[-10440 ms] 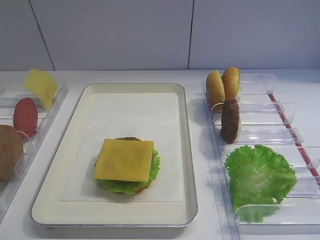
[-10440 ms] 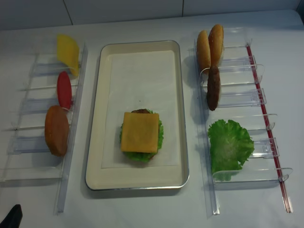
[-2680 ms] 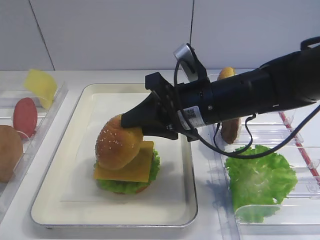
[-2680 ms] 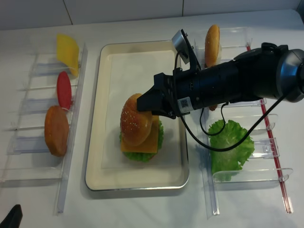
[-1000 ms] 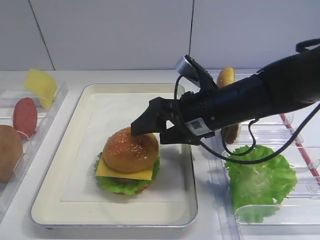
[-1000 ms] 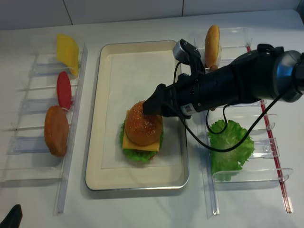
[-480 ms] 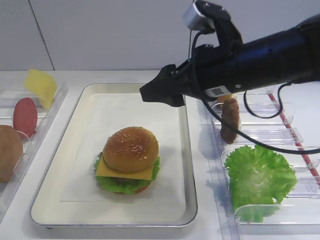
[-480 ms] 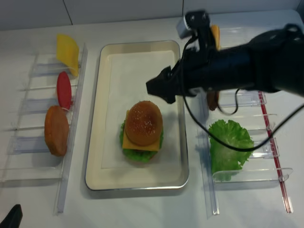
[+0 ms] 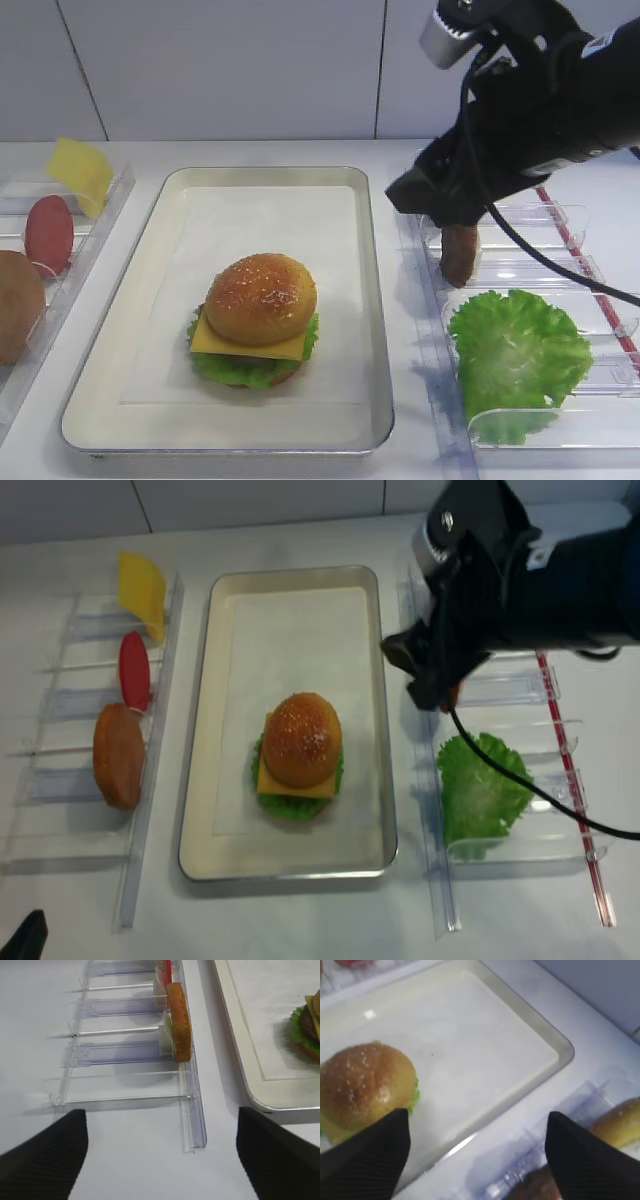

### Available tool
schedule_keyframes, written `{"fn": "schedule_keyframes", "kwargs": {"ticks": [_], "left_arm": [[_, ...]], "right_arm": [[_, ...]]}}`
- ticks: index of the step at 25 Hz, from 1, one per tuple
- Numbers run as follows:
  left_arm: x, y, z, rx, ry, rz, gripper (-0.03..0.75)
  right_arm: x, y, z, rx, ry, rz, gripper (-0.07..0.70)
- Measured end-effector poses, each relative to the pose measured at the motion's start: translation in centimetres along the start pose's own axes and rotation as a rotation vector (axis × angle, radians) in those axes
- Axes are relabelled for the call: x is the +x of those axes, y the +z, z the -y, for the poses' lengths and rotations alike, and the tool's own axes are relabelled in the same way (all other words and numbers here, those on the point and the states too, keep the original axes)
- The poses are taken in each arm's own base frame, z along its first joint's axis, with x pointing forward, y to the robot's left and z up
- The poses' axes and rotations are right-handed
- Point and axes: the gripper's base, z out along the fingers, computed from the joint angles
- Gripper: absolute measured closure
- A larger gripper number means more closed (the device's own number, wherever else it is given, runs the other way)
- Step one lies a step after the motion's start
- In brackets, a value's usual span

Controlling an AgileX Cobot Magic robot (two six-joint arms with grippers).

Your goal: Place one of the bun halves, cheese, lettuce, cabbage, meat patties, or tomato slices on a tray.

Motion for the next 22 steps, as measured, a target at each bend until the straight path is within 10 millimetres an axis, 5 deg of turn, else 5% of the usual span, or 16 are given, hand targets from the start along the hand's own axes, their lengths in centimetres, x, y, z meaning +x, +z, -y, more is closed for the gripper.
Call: {"fn": "schedule_keyframes", "kwargs": {"ticks": [7, 17, 22], "left_arm": [[0.0, 0.0, 0.0, 0.0, 0.0, 0.0, 0.133], [0.0, 0.0, 0.0, 0.0, 0.0, 0.0, 0.133], [0.0, 0.0, 0.0, 0.0, 0.0, 0.0, 0.133]], "right_arm": [[1.7, -2.9, 0.8, 0.184, 0.091, -0.197, 0.078], [2.9, -8.2, 1.2, 0.263, 0.317, -0.21, 0.085], [2.5, -12.5, -0.7, 0.281, 0.311, -0.065, 0.085]]}}
